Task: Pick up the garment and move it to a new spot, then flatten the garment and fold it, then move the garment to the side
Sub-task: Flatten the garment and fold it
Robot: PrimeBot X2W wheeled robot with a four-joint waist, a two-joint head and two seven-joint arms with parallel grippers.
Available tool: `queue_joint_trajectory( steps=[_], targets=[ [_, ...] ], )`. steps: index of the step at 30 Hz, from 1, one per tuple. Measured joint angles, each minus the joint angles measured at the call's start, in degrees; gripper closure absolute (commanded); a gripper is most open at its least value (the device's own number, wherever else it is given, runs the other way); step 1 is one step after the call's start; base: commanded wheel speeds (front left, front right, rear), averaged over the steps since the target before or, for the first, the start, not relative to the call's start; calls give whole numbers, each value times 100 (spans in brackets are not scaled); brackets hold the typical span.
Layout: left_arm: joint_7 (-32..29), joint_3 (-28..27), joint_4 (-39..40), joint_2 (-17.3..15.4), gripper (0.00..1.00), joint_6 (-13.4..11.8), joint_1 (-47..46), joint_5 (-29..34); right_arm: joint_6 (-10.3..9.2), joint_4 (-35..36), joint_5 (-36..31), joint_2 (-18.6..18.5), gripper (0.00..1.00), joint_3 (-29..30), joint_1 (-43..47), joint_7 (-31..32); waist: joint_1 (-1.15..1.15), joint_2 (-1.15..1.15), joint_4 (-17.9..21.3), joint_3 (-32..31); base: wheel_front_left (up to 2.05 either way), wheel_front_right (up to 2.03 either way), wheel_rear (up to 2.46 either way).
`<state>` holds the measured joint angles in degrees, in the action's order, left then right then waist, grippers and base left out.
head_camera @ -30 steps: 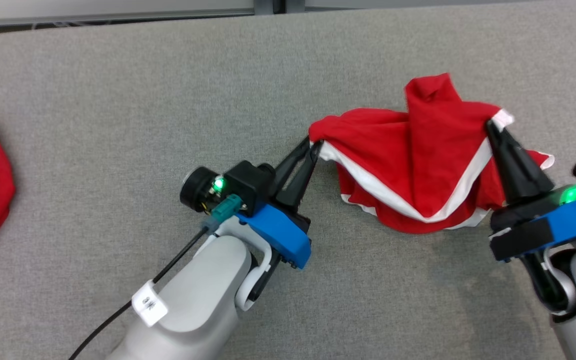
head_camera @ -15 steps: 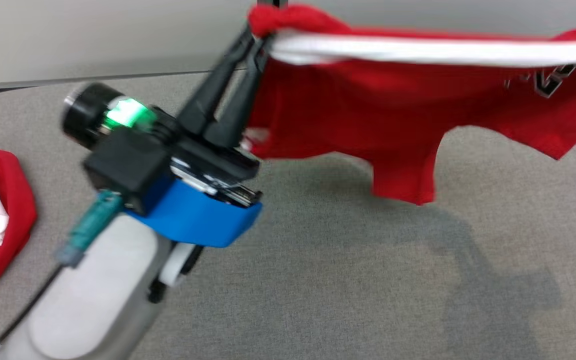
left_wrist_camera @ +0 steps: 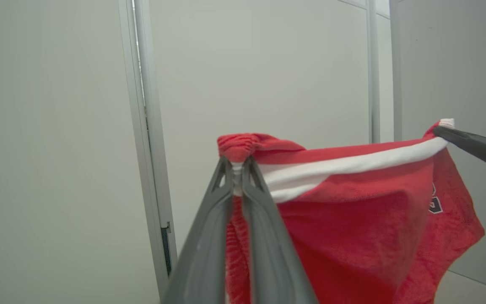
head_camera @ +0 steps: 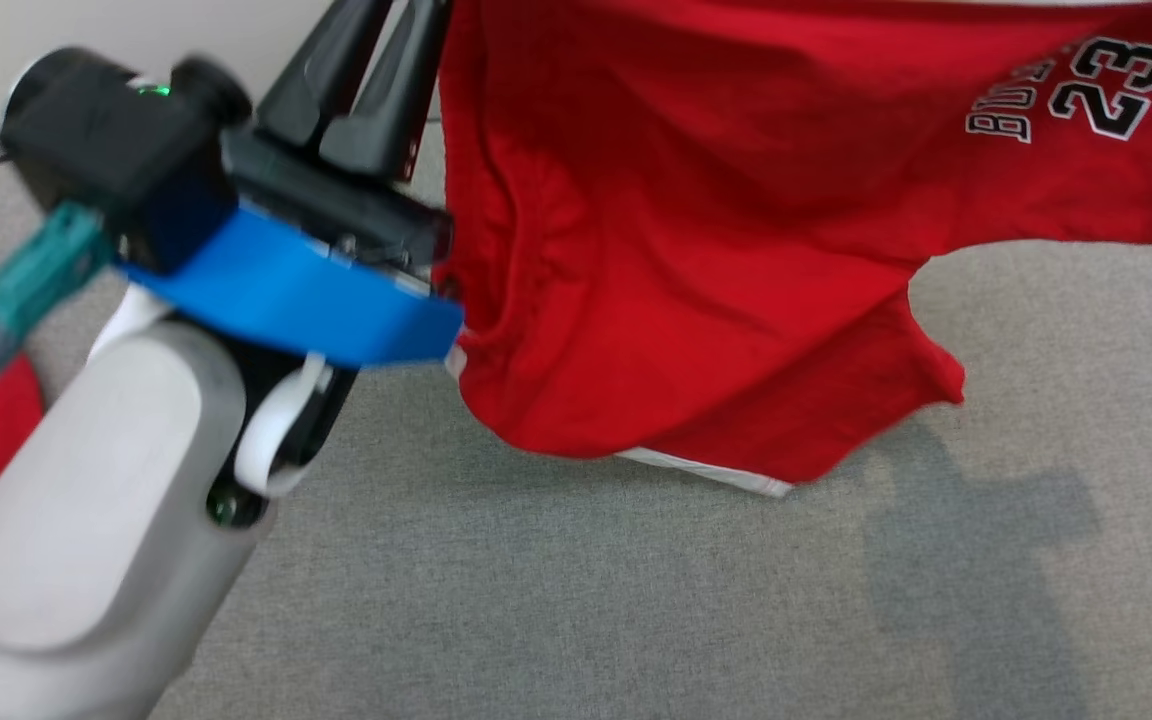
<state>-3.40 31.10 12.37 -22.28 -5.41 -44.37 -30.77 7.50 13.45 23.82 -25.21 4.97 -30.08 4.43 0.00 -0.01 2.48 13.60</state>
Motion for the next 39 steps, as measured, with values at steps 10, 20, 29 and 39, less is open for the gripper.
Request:
queue_joint_trajectory(
  steps=[10, 20, 29, 39],
  targets=[
    [711, -211, -3242, 881, 100, 508, -1999, -208, 0, -2226, 158, 102, 100, -934, -2587, -509, -2, 3, -45, 629, 0, 0, 0],
    [1771, -901, -6397, 1419, 100, 650, -2654, -578, 4, -4947, 290, 1135, 100, -1990, -3837, -1467, 0, 2, 108, 725, 0, 0, 0],
    [1830, -1025, -8153, 1860, 100, 870, -1501, -947, 0, -6624, 991, 1661, 100, -3047, -2682, -1845, 0, 2, 98, 885, 0, 0, 0],
    [1839, -1137, -7262, 1962, 100, 1049, 55, -669, 5, -5255, 1459, 1209, 100, -2593, -527, -1940, 1, 1, 16, 636, 0, 0, 0]
  ],
)
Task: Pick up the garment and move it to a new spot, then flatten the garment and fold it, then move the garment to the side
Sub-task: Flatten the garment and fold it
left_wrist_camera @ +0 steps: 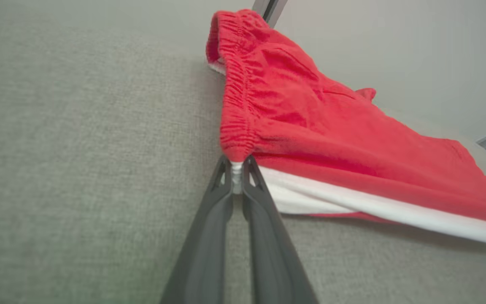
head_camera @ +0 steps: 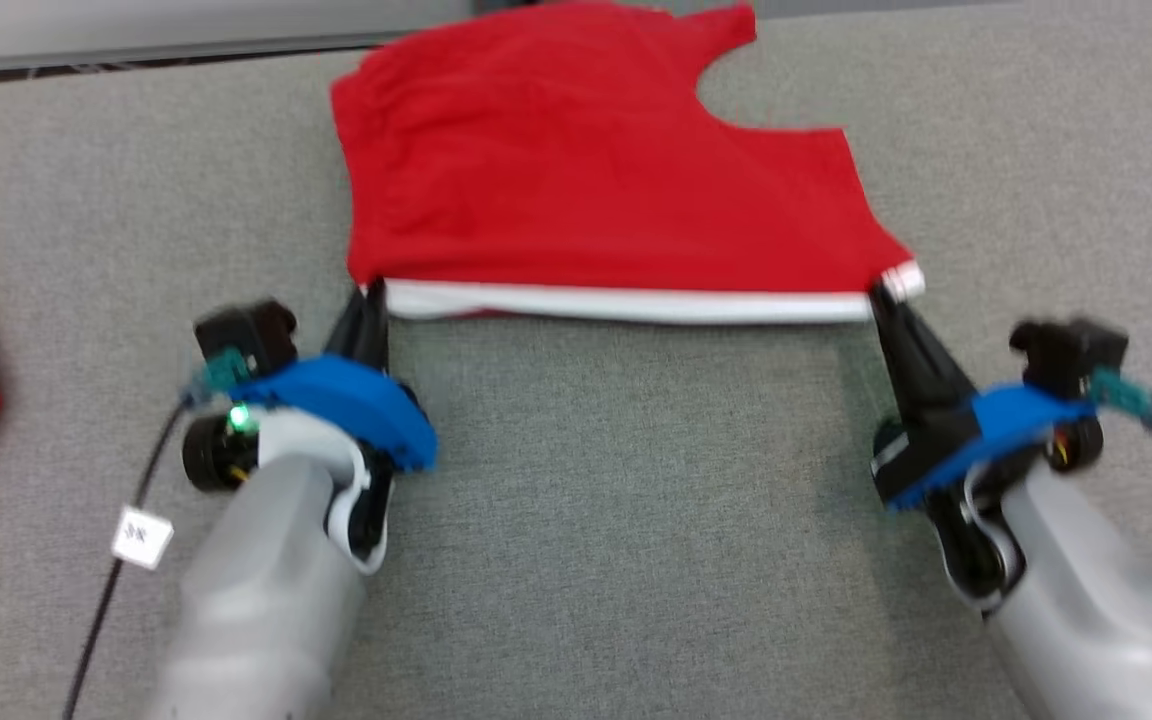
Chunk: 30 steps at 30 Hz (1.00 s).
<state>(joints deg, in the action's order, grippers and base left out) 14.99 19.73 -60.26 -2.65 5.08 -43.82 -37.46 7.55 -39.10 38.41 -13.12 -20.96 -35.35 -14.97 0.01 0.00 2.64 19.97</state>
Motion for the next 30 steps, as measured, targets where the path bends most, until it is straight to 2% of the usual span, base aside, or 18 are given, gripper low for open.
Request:
queue_joint_trajectory(
  steps=[5, 10, 15, 23, 26, 30],
  targets=[
    [-1, -102, 950, -33, 100, -7, 1126, 364, 2, 1170, -341, -115, 100, 517, 1335, 2, 0, 0, -1, -342, 0, 0, 0],
    [-1, -43, 2105, -47, 100, -183, 2223, 610, 3, 2216, -724, -129, 100, 1076, 2648, 3, 1, -1, -9, -697, 0, 0, 0],
    [-441, 93, 3663, -267, 100, -566, 3338, 650, 7, 3103, -1057, -5, 100, 1558, 3717, 135, 1, -1, -12, -969, 0, 0, 0],
    [-1626, 187, 6514, -787, 100, -1472, 4956, 737, 13, 4536, -1519, 403, 100, 2294, 4844, 1063, 0, -2, 12, -1148, 0, 0, 0],
    [-1962, 221, 7184, -936, 100, -1711, 5263, 809, 13, 4956, -1617, 537, 100, 2459, 5005, 1357, 0, -1, 7, -1131, 0, 0, 0],
    [-2268, 247, 7492, -1029, 100, -1773, 5304, 802, 13, 5160, -1681, 592, 100, 2595, 4983, 1653, 0, -2, 7, -1043, 0, 0, 0]
  ],
)
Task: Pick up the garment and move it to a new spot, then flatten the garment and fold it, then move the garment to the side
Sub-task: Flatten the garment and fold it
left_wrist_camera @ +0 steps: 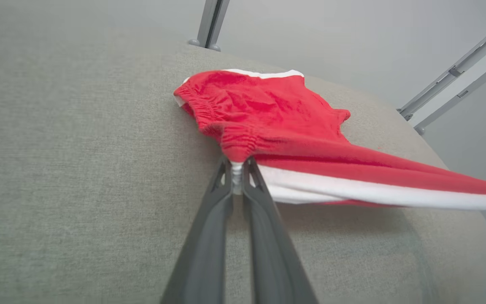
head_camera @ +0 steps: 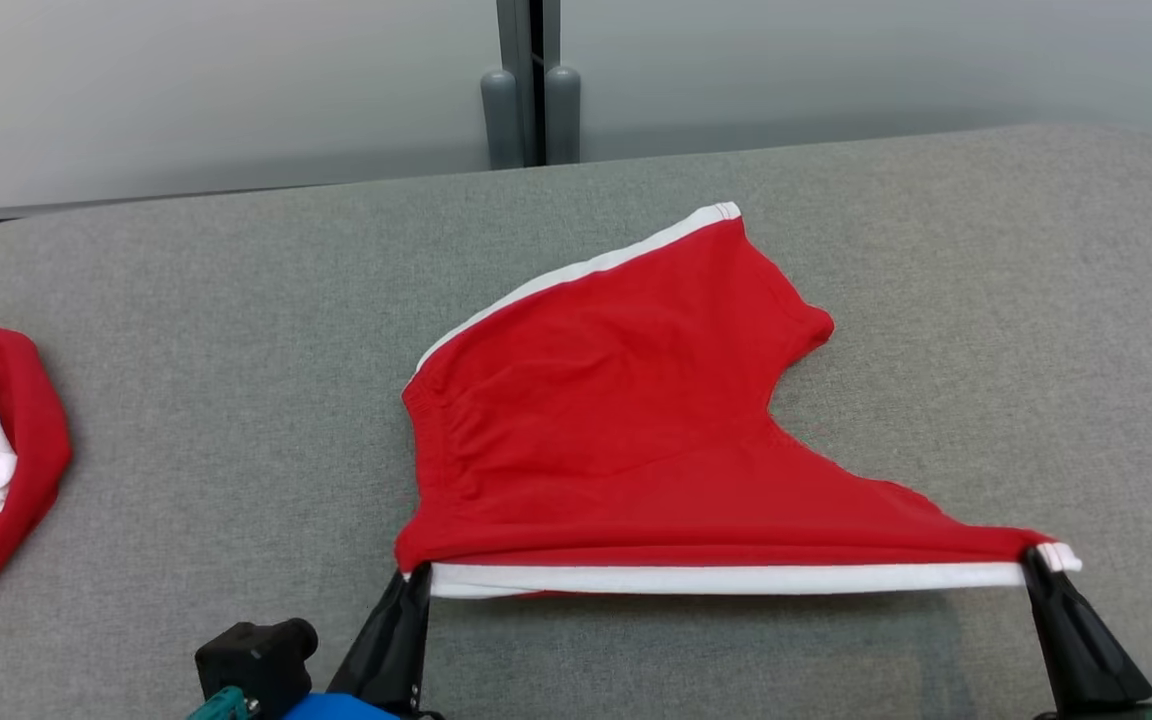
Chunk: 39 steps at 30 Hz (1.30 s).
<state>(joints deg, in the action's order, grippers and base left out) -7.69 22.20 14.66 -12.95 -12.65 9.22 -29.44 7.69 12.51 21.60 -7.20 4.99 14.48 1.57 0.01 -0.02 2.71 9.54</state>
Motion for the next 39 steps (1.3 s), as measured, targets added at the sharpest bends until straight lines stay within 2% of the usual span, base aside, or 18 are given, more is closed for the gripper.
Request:
queue_joint_trajectory(
  steps=[4, 10, 15, 23, 28, 33, 39],
  targets=[
    [-261, 24, -208, -49, 100, 134, -144, -219, -1, -126, 49, -21, 100, 29, -379, 113, 0, 0, 12, 166, 0, 0, 0],
    [-442, -51, -720, 1, 100, 478, -836, -561, -8, -615, 280, -368, 100, -203, -1506, 137, -2, 1, 13, 640, 0, 0, 0],
    [-427, -155, -1066, 76, 100, 733, -1623, -717, -13, -1221, 526, -726, 100, -563, -2715, 211, -3, 3, -66, 1129, 0, 0, 0],
    [-277, -318, -1322, 156, 100, 1057, -2707, -832, -15, -2516, 873, -1251, 100, -1210, -4779, 442, -3, 4, -478, 1733, 0, 0, 0],
    [-220, -292, -1552, 258, 100, 1221, -3349, -827, -16, -3473, 1002, -1354, 100, -1503, -5722, 455, -2, 4, -752, 1967, 0, 0, 0],
    [-214, -232, -1842, 381, 100, 1325, -3946, -806, -18, -4213, 1076, -1384, 100, -1699, -6412, 203, -1, 3, -913, 2159, 0, 0, 0],
    [-256, -250, -2697, 511, 100, 1473, -4585, -932, -19, -4960, 1122, -1298, 100, -1969, -6893, -237, -2, 4, -947, 2294, 0, 0, 0]
  ],
)
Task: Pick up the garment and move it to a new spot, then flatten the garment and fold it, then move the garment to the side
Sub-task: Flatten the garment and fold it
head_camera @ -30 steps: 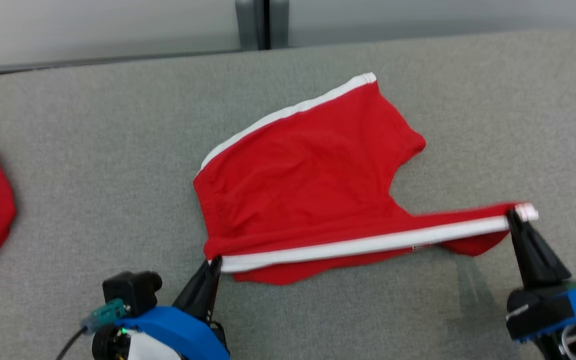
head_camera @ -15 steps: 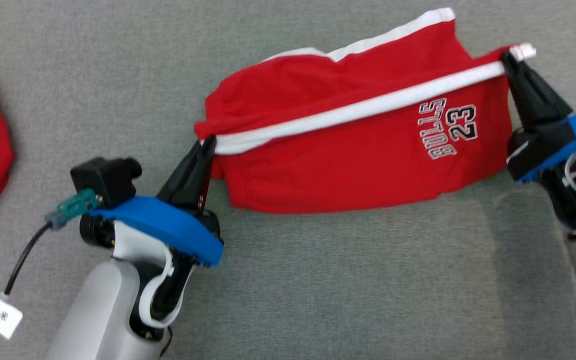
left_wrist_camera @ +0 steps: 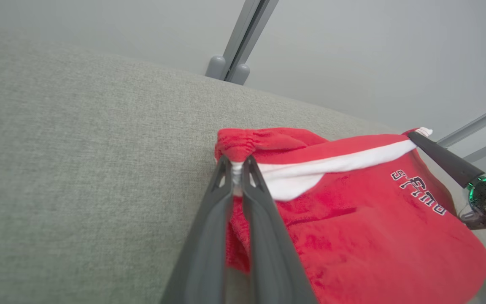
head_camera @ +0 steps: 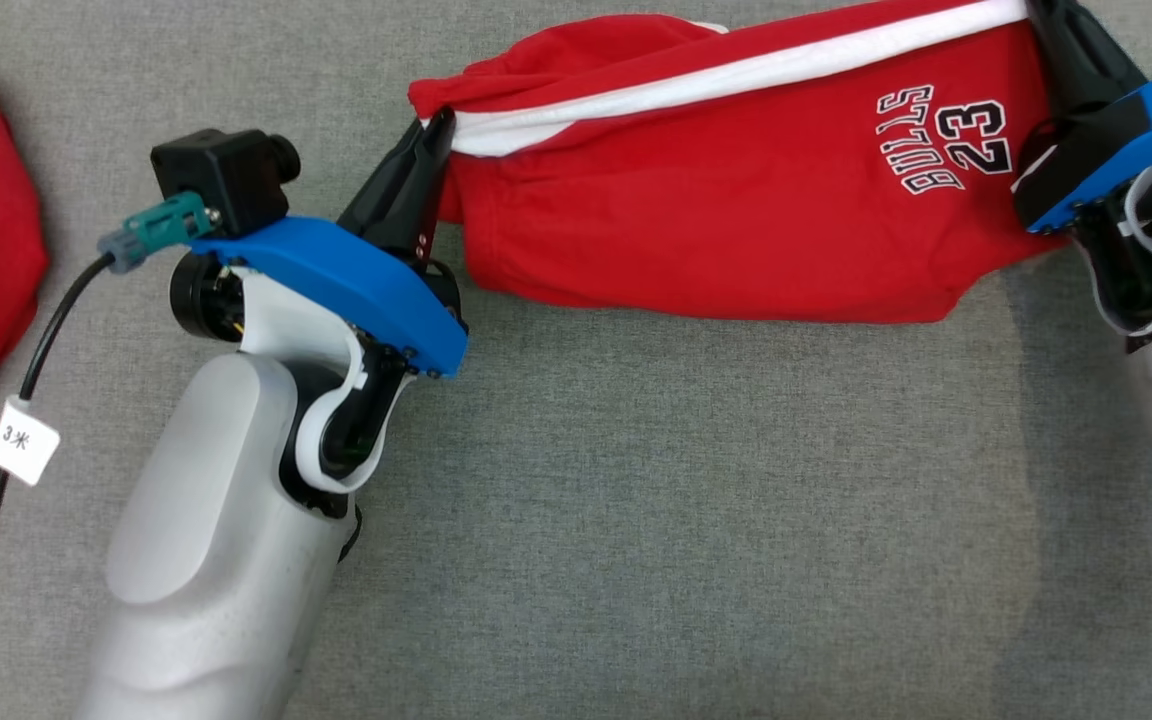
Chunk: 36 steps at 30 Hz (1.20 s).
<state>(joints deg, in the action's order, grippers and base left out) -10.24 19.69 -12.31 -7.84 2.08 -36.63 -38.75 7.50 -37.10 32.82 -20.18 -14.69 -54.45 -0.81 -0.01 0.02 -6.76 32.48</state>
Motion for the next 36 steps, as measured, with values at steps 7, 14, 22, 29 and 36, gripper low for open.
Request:
queue_joint_trajectory(
  steps=[7, 14, 22, 29, 36],
  targets=[
    [654, 114, -648, 43, 0, 79, -249, 345, 0, -352, -29, 108, 0, -421, -4, -966, 1, -1, 109, -77, 0, 0, 0],
    [2079, 191, -722, -45, 0, -401, 50, 1199, 0, 428, -527, 7, 0, -118, 673, -1410, 1, -2, 266, -325, 0, 0, 0],
    [2508, -47, -303, -237, 0, -921, 645, 1793, -1, 2136, -1169, 381, 0, 832, 2296, -1423, 2, -3, 545, -741, 0, 0, 0],
    [2525, -370, 52, -408, 0, -1036, 1400, 1945, -1, 2627, -1313, 575, 0, 961, 3257, -1422, 2, -3, 894, -1152, 0, 0, 0],
    [2525, -445, -7, -485, 0, -1035, 1920, 1969, -1, 2924, -1355, 608, 0, 1007, 3833, -1355, 2, -4, 1164, -1498, 0, 0, 0]
  ],
)
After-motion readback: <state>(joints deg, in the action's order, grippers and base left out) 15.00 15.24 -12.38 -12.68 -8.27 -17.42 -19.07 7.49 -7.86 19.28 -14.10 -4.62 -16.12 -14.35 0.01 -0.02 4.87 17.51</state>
